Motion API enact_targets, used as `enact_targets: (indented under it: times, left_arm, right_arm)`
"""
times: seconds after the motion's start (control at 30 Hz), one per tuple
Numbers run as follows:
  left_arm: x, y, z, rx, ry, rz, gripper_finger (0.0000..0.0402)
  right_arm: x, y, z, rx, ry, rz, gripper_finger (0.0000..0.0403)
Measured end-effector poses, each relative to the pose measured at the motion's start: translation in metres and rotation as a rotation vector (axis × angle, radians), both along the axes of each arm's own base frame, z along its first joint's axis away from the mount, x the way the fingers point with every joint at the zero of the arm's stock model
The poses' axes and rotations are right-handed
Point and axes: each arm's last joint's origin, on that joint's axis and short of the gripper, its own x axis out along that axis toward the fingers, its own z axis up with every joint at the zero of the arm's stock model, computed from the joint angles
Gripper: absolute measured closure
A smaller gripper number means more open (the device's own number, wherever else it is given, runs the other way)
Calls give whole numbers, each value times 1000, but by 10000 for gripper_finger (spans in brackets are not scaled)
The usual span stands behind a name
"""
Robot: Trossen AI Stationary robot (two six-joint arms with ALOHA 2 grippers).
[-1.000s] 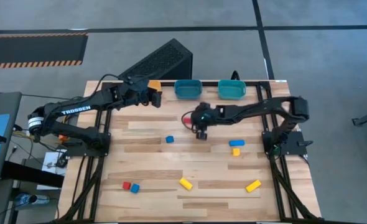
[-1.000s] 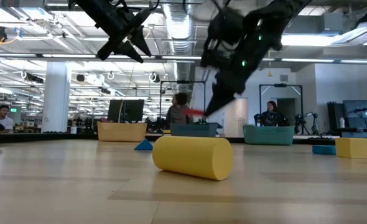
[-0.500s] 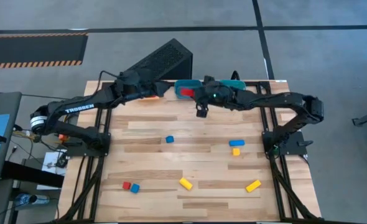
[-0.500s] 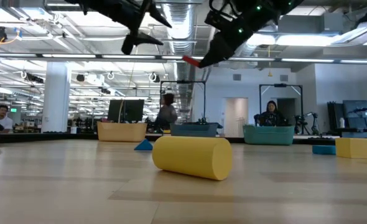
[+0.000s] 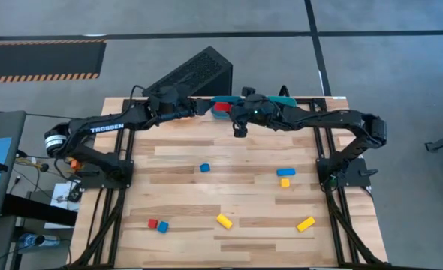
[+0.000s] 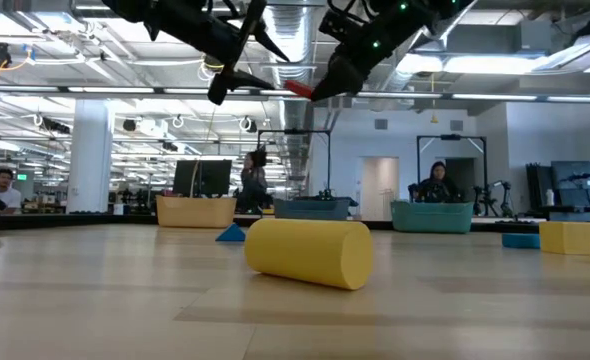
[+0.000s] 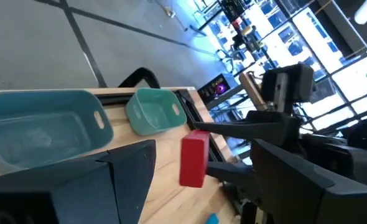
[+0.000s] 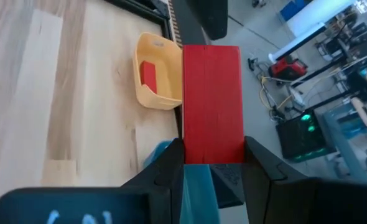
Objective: Sort & place blocks by color
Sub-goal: Put the right red block into the yellow container
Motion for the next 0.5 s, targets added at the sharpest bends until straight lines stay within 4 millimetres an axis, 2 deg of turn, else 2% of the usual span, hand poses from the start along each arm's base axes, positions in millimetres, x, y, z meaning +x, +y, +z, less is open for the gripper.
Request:
enact_targets:
  times: [0.3,0.5]
  left_arm:
    - [-1,2,-1,16,21,-8,166]
    - [10,0,-10,-5,26,-48,173]
  right_arm:
    - [3,2,5,-28,-44,17,284]
    - [5,8,9,-29,-52,37,284]
